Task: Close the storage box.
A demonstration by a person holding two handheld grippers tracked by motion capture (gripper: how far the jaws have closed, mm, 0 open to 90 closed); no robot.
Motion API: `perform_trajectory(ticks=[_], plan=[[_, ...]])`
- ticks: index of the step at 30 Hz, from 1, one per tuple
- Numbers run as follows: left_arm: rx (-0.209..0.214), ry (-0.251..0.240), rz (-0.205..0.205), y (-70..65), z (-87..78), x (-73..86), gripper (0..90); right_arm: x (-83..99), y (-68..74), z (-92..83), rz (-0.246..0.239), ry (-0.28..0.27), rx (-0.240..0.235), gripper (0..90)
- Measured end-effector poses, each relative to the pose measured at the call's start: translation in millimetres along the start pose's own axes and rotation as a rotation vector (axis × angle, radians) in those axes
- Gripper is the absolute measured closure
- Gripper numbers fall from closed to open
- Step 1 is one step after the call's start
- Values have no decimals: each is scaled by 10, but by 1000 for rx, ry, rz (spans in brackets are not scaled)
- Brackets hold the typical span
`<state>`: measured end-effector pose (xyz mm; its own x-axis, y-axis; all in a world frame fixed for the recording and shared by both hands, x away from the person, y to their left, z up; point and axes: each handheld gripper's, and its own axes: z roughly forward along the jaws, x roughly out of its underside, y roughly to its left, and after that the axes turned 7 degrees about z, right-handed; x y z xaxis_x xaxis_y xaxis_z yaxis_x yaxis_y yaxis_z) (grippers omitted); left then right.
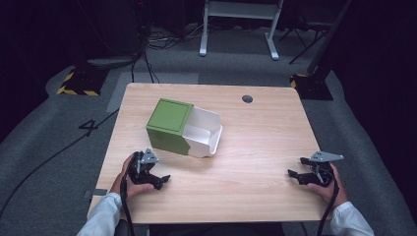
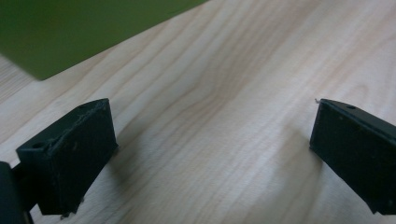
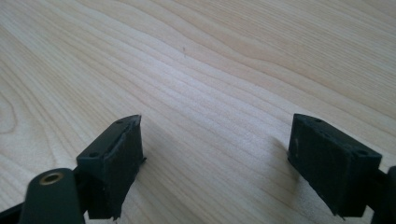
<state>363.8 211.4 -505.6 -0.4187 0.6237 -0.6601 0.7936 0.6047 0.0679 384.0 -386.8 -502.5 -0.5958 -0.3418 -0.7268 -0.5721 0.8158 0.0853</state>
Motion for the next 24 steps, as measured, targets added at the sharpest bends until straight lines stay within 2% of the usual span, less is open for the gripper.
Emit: perform_trajectory(ticks=[2,4,7,11,14,15,16,18,21,24], plan=[[8,-1,4,-3,0,-1,6,-1,6,-6,-7,5,0,191],[16,1,11,7,2,-3,4,-9,44,-36,-38,-4,17,235],[15,-1,9,4,4,-3,4,-37,61,-69,-25,-37,-6,238],[8,0,1,-4,6,-7,4,-163,116,-100,-31,-66,-28,243],[-3,2,-12,-16,12,-16,4,-364,241,-82,-74,-84,-57,249],[-3,2,-12,-16,12,-16,4,-364,241,-82,-74,-84,-57,249],[-4,2,-12,-16,12,-15,4,-465,344,-58,-110,-80,-68,250],[-4,1,-13,-17,12,-15,4,-514,394,-37,-126,-80,-77,250],[-7,2,-16,-22,10,-13,5,-677,567,101,-164,-62,-103,262],[-6,1,-14,-24,8,-11,5,-796,666,223,-182,-45,-113,268]])
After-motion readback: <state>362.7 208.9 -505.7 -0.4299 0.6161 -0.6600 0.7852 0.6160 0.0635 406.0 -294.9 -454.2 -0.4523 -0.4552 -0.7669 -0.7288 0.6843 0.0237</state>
